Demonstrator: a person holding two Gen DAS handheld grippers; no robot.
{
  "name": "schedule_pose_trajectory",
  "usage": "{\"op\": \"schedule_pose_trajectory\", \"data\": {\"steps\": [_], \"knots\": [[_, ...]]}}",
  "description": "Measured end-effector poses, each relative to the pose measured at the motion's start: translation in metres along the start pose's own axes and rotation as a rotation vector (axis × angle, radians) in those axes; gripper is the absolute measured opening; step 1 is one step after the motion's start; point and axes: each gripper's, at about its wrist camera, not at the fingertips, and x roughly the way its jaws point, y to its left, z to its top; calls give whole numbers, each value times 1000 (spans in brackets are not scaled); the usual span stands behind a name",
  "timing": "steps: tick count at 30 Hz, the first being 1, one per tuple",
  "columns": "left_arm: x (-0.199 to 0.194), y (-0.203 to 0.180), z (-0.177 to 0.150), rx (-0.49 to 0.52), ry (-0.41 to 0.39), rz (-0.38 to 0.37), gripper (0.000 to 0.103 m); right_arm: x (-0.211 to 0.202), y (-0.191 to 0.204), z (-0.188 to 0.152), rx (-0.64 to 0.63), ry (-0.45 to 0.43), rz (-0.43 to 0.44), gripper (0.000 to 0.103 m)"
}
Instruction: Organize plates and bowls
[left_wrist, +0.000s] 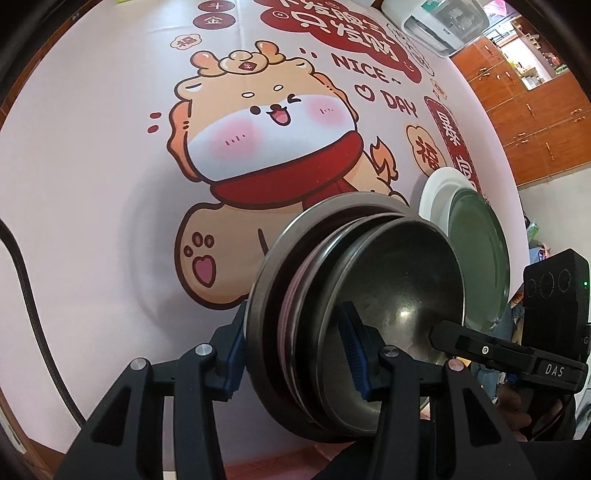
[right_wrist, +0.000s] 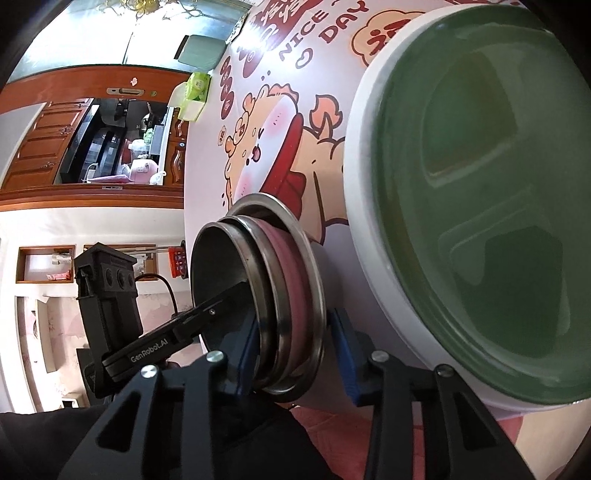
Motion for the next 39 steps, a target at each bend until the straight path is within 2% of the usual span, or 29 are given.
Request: {"op": "schedule_pose_trajectory", "data": {"steps": [16, 24, 39], "knots": [[-7, 3, 5, -2, -28, -10, 40, -3, 3, 2, -23, -7, -16, 34], [-19, 3, 7, -12, -71, -28, 40, -11, 12, 5, -71, -37, 3, 34], [-37, -35, 15, 25, -141, -50, 40, -55, 13, 15, -131, -126, 29, 33]]}}
